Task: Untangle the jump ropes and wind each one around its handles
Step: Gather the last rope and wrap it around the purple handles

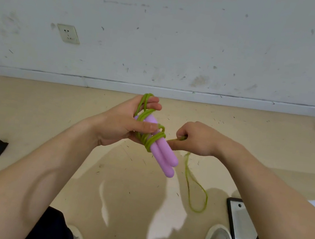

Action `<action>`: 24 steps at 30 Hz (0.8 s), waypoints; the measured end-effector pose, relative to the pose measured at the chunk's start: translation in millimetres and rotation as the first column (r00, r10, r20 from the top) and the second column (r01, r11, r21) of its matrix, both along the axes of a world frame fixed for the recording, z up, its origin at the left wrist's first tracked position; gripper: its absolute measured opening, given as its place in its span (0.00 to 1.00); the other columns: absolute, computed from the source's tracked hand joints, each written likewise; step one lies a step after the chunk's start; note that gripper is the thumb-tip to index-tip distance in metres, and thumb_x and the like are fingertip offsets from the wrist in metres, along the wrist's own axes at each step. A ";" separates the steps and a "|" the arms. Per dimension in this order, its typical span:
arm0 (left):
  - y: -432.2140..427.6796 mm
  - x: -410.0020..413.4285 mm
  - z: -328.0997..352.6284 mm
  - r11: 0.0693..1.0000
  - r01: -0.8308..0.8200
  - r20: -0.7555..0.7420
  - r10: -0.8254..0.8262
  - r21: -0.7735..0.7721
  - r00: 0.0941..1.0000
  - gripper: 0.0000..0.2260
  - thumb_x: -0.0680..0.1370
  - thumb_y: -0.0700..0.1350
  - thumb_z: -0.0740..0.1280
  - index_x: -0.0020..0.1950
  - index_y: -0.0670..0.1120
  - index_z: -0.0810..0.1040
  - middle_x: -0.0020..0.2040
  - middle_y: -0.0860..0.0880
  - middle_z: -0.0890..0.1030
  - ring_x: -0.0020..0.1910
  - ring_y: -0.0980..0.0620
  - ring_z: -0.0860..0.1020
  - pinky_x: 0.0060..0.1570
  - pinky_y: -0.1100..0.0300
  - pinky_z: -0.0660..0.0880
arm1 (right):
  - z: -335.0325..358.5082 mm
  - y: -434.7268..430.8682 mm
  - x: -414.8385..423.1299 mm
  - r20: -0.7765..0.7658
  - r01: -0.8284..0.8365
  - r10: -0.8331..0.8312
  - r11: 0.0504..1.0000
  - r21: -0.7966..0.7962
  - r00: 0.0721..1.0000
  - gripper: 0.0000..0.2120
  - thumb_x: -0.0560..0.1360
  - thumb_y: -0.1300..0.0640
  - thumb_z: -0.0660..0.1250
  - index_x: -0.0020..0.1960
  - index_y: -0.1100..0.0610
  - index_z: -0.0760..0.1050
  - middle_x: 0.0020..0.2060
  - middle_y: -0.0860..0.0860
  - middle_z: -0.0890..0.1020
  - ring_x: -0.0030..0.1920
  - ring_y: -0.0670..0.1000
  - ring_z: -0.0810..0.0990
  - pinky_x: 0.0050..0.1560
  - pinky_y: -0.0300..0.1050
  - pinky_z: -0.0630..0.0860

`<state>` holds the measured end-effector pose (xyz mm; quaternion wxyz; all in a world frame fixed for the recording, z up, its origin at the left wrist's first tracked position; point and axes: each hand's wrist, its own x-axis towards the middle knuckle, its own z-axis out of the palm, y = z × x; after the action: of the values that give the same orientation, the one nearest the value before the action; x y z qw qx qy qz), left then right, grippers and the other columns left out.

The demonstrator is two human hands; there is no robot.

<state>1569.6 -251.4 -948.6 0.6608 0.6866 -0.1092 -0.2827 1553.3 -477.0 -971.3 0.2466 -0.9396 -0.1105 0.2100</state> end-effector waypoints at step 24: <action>-27.0 6.7 -35.5 0.692 -0.721 0.443 0.652 -0.018 0.615 0.30 0.74 0.42 0.73 0.72 0.49 0.63 0.65 0.54 0.69 0.65 0.56 0.70 0.65 0.57 0.72 | 2.7 79.9 -56.5 -0.107 0.371 -0.446 0.562 0.740 0.889 0.14 0.83 0.53 0.58 0.64 0.41 0.78 0.37 0.49 0.85 0.27 0.49 0.79 0.32 0.44 0.78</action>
<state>1576.3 -278.4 -984.1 0.6210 0.7701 0.0481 0.1378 1496.8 -397.2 -968.6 0.6435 -0.7641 0.0230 0.0397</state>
